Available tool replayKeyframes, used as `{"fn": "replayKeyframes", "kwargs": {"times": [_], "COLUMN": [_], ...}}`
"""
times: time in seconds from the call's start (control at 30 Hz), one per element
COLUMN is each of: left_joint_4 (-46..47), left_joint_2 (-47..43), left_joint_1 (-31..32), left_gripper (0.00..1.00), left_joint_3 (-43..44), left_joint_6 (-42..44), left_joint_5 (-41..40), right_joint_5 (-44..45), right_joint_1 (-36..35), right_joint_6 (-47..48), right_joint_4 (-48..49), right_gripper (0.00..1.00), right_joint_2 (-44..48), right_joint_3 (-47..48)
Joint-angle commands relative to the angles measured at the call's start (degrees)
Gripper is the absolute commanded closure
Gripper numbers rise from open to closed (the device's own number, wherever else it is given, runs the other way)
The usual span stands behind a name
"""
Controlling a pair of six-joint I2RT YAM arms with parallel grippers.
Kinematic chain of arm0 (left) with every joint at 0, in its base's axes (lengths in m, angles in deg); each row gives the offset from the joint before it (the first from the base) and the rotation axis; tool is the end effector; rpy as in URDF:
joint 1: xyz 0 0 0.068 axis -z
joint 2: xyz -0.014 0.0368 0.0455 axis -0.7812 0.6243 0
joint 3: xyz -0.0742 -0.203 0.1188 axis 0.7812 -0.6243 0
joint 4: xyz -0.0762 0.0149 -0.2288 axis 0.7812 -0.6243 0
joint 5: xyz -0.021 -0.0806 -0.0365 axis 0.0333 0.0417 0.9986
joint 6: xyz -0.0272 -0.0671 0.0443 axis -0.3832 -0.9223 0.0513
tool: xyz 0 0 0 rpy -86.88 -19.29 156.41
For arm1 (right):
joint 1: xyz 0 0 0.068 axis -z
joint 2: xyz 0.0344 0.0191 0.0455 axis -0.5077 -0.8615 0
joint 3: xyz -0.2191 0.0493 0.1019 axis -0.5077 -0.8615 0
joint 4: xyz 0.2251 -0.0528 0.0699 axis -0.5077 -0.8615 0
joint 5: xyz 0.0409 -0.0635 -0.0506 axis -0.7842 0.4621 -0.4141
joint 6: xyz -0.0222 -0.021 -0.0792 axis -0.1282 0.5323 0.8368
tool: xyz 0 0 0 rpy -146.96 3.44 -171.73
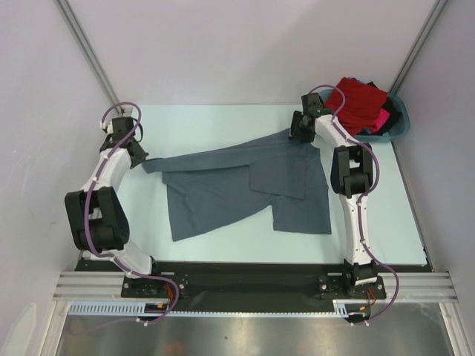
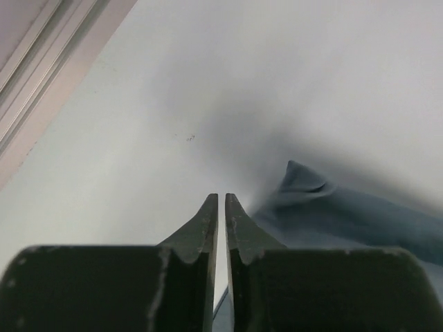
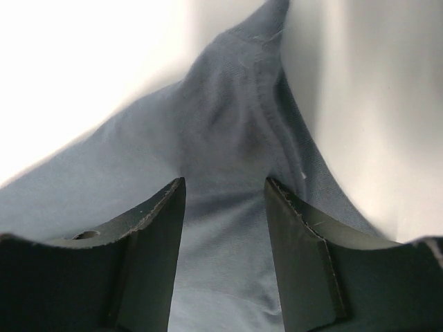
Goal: Fold and stack the t-shirts
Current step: Fold the tshirt
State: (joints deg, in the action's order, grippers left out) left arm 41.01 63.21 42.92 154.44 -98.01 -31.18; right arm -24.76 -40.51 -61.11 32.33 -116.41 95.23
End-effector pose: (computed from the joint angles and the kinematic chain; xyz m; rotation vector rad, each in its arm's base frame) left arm 0.3487 0.0715 0.2057 -0.8360 2.2757 0.1826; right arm 0.5155 0.0930 0.1243 0.1714 2.5298 0.2328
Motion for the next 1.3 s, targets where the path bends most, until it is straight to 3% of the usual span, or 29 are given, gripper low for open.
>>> {"fn": "replayKeyframes", "kwargs": {"times": [0.0,0.07,0.13,0.2,0.27,0.43,0.6,0.87,0.9,1.27], "left_joint_4": [0.7,2.3,3.0,3.8,5.0,8.1,6.1,8.6,8.2,1.9], "left_joint_2": [-0.2,1.0,1.8,1.5,0.3,-1.2,-1.8,-5.2,-5.7,-2.9], "left_joint_1": [-1.9,-1.7,-1.1,-0.5,0.4,6.6,17.2,18.1,18.1,18.0], "left_gripper": [0.86,0.76,0.55,0.43,0.38,0.36,0.36,0.37,0.38,0.4], "left_joint_3": [1.1,0.4,0.2,-0.3,-1.2,-3.6,-5.7,-15.4,-16.3,-14.7], "left_joint_6": [0.5,0.8,1.2,1.4,2.3,1.3,-0.7,-6.4,-6.9,-9.8], "left_joint_5": [3.6,6.3,8.0,8.4,10.7,17.0,11.4,7.4,4.1,-11.2], "right_joint_5": [1.0,1.0,1.1,1.1,0.9,0.6,0.3,-0.1,-0.3,-0.8], "right_joint_1": [0.7,0.8,0.8,0.9,0.9,0.6,0.7,0.9,0.9,0.9], "right_joint_6": [0.2,0.4,0.4,0.5,0.4,0.4,0.4,0.4,0.3,0.3], "right_joint_4": [-0.8,-0.9,-0.9,-0.8,-0.7,-0.5,-0.4,0.2,0.3,0.7], "right_gripper": [0.45,0.45,0.45,0.45,0.45,0.45,0.45,0.45,0.45,0.45], "right_joint_2": [-3.2,-3.0,-2.9,-2.6,-2.4,-2.3,-2.0,-1.0,-0.9,-0.9], "right_joint_3": [0.7,0.8,0.5,0.3,0.2,0.3,0.1,-1.0,-1.2,-1.7]}}
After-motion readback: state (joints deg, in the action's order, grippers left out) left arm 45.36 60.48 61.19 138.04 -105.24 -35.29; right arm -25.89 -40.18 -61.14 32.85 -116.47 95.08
